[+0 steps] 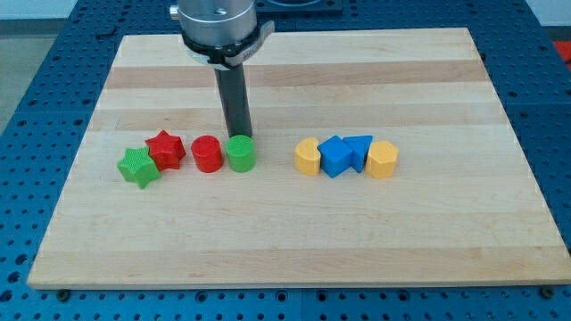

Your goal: Nudge the green star down a bit

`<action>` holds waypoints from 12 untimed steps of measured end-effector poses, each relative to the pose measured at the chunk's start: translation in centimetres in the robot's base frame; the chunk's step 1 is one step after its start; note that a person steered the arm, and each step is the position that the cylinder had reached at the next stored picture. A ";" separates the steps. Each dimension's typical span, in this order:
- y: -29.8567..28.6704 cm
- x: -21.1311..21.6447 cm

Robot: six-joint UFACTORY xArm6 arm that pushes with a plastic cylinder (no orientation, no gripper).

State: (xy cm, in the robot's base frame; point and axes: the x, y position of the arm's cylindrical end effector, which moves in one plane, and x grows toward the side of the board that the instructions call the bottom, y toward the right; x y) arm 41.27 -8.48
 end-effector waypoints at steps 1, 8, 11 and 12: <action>-2.0 -4.4; -21.0 2.7; -17.7 3.2; -16.7 3.1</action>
State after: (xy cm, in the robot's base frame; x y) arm 44.42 -25.18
